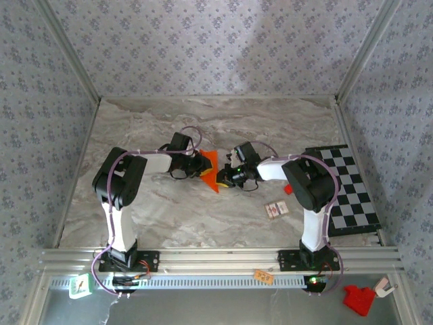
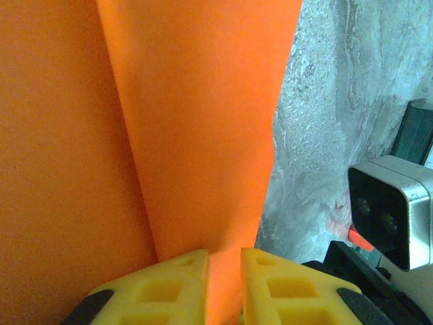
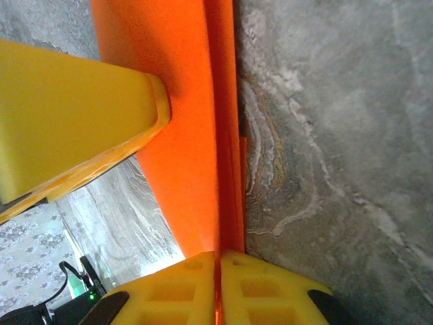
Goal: Fold a paper plane with a square sheet of paper (pick it up from the middle)
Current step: Fourth fold the wing at the center of the table.
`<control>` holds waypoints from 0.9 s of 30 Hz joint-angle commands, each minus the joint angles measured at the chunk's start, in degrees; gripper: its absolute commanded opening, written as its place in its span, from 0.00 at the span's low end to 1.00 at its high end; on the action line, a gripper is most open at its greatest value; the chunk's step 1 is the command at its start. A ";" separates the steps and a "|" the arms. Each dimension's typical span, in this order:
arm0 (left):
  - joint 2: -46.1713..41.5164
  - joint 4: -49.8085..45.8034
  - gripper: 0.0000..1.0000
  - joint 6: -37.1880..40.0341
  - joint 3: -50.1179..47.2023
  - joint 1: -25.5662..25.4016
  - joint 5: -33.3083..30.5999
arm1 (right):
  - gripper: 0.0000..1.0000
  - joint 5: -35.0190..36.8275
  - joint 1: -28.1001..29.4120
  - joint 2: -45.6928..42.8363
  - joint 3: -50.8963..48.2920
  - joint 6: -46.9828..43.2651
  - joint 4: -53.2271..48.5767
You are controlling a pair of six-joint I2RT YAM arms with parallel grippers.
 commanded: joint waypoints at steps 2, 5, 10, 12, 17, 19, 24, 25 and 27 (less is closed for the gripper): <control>1.54 -1.64 0.20 -0.03 -0.19 0.44 -0.83 | 0.11 6.08 -1.47 2.75 -1.17 -1.09 -8.78; 1.92 -2.04 0.20 -0.04 -0.02 0.42 -0.92 | 0.11 5.99 -1.49 2.62 -1.14 -0.98 -8.69; 2.34 -2.97 0.20 0.19 0.31 0.42 -0.92 | 0.12 5.90 -1.49 2.44 -1.19 -0.90 -8.47; 2.46 -3.75 0.20 0.32 0.44 0.42 -1.31 | 0.12 5.82 -1.49 2.36 -1.19 -0.80 -8.40; 2.47 -5.85 0.20 0.85 0.63 0.42 -2.41 | 0.17 5.09 -1.76 -0.10 -1.49 -0.18 -6.91; 2.56 -6.39 0.20 1.07 0.72 0.43 -2.65 | 0.22 5.08 -2.06 -2.77 -2.37 0.25 -5.41; 2.72 -6.99 0.19 1.25 0.83 0.42 -2.58 | 0.28 5.76 -2.54 -9.20 -4.63 1.59 -2.79; 2.73 -7.13 0.19 1.26 0.83 0.41 -2.56 | 0.28 5.70 -2.53 -9.81 -4.94 1.91 -2.35; 2.73 -7.16 0.19 1.29 0.83 0.42 -2.59 | 0.28 5.55 -2.47 -10.84 -5.14 2.03 -1.72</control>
